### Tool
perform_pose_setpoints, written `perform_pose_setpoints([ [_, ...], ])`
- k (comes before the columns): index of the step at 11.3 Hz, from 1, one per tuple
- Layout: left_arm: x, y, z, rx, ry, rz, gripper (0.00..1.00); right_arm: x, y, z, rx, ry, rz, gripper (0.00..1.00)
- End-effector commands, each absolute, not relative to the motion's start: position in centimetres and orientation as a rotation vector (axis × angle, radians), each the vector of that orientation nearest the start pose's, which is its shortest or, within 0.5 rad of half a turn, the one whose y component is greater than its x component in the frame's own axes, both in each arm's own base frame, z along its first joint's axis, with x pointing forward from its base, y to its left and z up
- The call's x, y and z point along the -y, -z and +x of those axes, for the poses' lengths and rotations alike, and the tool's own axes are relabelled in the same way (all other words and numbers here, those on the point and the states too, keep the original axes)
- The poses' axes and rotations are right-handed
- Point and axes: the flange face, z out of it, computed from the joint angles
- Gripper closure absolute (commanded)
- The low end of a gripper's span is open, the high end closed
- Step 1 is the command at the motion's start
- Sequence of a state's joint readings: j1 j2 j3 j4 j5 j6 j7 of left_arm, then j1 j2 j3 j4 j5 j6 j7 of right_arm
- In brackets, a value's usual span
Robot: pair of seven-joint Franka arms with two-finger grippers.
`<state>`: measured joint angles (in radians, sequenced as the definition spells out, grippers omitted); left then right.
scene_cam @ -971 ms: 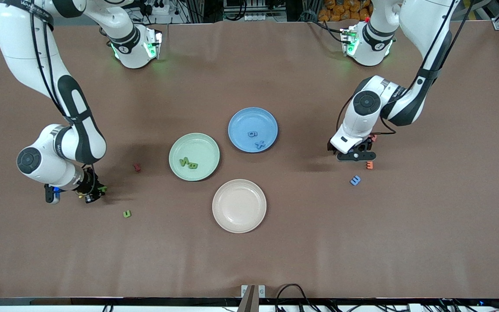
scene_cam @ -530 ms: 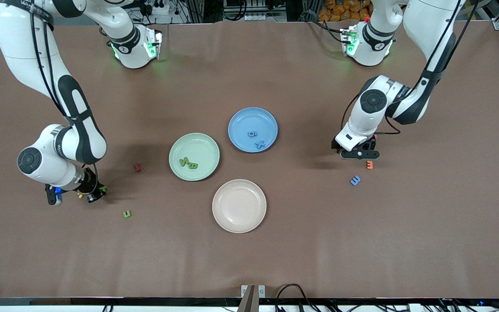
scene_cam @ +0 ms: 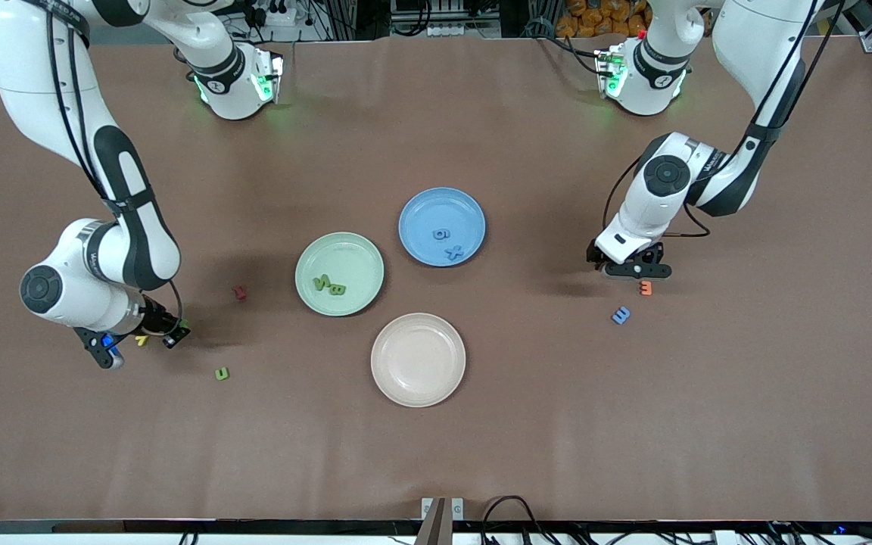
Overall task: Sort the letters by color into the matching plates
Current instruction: 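Grasp blue e with the left gripper while the right gripper grasps green q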
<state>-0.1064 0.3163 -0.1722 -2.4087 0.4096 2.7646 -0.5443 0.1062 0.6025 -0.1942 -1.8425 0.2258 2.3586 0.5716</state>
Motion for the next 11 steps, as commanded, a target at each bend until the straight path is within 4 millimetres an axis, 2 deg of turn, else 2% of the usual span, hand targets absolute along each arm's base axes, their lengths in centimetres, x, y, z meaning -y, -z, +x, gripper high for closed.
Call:
perform_pose_setpoints([
  [1, 14.8, -18.1, 46.8, -0.182, 0.163, -3.071, 0.13, 2.6, -21.5, 64.4, -1.008, -0.129, -2.906, 0.94],
  [4, 14.7, -17.6, 46.5, -0.184, 0.165, -3.082, 0.18, 0.3, -23.9, 65.7, -0.779, -0.141, -2.944, 0.94],
  [7, 14.4, -17.6, 46.6, -0.173, 0.174, -3.087, 0.23, -3.8, -26.4, 66.4, -0.524, -0.187, -2.987, 0.91],
  [9, 14.4, -17.5, 46.6, -0.173, 0.173, -3.088, 0.25, -5.8, -26.9, 66.4, -0.393, -0.185, -3.047, 0.89],
  [10, 14.3, -17.6, 46.8, -0.171, 0.178, -3.088, 0.26, -7.5, -27.0, 66.3, -0.324, -0.178, -3.079, 0.88],
  [11, 14.1, -17.7, 46.8, -0.163, 0.180, -3.088, 0.31, -9.3, -27.1, 66.2, -0.285, -0.174, -3.086, 0.88],
])
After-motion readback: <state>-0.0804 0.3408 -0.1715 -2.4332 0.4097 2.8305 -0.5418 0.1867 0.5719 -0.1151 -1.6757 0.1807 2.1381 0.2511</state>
